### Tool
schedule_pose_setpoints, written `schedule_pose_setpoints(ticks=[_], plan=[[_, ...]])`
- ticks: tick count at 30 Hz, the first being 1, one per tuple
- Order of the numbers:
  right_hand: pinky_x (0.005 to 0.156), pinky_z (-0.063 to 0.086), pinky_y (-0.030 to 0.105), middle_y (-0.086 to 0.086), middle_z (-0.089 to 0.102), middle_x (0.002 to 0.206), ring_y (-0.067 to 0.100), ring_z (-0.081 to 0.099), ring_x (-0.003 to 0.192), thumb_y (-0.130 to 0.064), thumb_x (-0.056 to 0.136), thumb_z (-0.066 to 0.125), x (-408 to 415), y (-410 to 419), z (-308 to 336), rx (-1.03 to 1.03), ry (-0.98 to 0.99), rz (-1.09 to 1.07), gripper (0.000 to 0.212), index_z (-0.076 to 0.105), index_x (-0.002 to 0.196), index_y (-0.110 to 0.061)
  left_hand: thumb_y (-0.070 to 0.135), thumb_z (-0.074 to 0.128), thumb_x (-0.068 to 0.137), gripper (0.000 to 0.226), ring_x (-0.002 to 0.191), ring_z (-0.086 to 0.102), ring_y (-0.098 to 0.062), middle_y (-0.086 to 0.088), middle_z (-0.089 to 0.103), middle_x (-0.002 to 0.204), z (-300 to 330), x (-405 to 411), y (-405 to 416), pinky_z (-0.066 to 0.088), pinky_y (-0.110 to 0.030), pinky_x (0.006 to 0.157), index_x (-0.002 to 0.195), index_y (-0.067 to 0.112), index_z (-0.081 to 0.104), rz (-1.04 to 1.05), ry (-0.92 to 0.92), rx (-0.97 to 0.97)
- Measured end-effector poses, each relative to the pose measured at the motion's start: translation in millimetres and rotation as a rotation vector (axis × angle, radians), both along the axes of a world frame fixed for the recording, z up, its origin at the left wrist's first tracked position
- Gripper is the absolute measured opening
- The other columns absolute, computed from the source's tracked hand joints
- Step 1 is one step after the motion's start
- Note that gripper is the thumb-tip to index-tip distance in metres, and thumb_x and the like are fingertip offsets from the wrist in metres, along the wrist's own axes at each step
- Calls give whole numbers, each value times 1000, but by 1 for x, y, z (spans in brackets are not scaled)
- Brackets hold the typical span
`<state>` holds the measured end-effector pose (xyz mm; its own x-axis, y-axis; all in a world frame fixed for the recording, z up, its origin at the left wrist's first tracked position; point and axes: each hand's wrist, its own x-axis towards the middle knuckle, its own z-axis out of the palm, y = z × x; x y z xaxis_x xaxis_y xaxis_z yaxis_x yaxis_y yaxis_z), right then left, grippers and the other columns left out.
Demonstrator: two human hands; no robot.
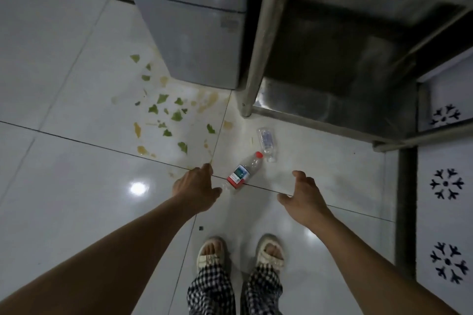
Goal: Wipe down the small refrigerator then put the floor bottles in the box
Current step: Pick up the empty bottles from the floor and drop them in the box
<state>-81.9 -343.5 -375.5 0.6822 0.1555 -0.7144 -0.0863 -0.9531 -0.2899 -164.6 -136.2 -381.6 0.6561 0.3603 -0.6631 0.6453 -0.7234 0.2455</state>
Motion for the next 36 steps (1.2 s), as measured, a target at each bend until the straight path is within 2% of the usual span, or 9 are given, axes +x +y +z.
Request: schedule_pose_setpoints(ticks=[9, 14, 17, 19, 22, 26, 30, 36], plan=[[84, 44, 36, 15, 39, 135, 32, 48, 117, -24, 86, 62, 70, -4, -204, 16, -119, 39, 67, 26, 142, -12, 43, 68, 79, 55, 99, 58, -22, -4, 61, 114, -212, 54, -22, 49, -34, 80, 124, 21, 44, 30, 3, 49], [86, 43, 36, 17, 39, 135, 34, 45, 120, -27, 87, 63, 101, -2, -309, 44, -188, 58, 66, 26, 140, -10, 48, 69, 75, 62, 103, 56, -23, -5, 58, 118, -315, 70, -41, 41, -33, 76, 124, 20, 43, 6, -16, 78], [89, 44, 38, 16, 38, 136, 34, 45, 122, -31, 87, 61, 113, 2, -359, 67, -214, 37, 68, 25, 141, -10, 51, 68, 74, 68, 112, 53, -24, -6, 54, 126, -360, 77, -52, 42, -36, 84, 128, 19, 40, -6, -33, 98], [84, 43, 34, 15, 36, 137, 33, 46, 122, -34, 88, 61, 121, 6, -385, 75, -250, 23, 70, 23, 143, -12, 51, 70, 73, 74, 115, 50, -24, -6, 50, 129, -385, 82, -58, 42, -37, 89, 131, 20, 35, -11, -52, 99], [78, 43, 29, 15, 35, 139, 31, 48, 119, -37, 90, 58, 135, 13, -414, 103, -320, -16, 71, 21, 145, -14, 53, 72, 70, 80, 114, 48, -23, -5, 49, 127, -414, 88, -63, 40, -36, 90, 132, 21, 31, -7, -87, 117], [75, 41, 28, 17, 38, 137, 30, 50, 115, -38, 91, 55, 150, 27, -438, 140, -355, -81, 67, 24, 143, -10, 54, 71, 70, 76, 107, 51, -22, -4, 51, 120, -438, 92, -64, 38, -33, 79, 127, 21, 33, -20, -95, 129], [84, 44, 37, 19, 45, 132, 35, 49, 116, -44, 87, 58, 156, 40, -451, 69, -389, -132, 67, 32, 135, -5, 51, 73, 68, 75, 105, 54, -20, -1, 54, 118, -444, 91, -57, 38, -31, 77, 128, 20, 39, -42, -72, 110], [84, 44, 36, 23, 48, 129, 38, 49, 116, -37, 83, 67, 152, 40, -458, 28, -300, -118, 68, 33, 130, -1, 50, 74, 67, 66, 91, 53, -18, -2, 57, 107, -429, 95, -26, 42, -32, 75, 117, 18, 46, 38, -23, 127]])
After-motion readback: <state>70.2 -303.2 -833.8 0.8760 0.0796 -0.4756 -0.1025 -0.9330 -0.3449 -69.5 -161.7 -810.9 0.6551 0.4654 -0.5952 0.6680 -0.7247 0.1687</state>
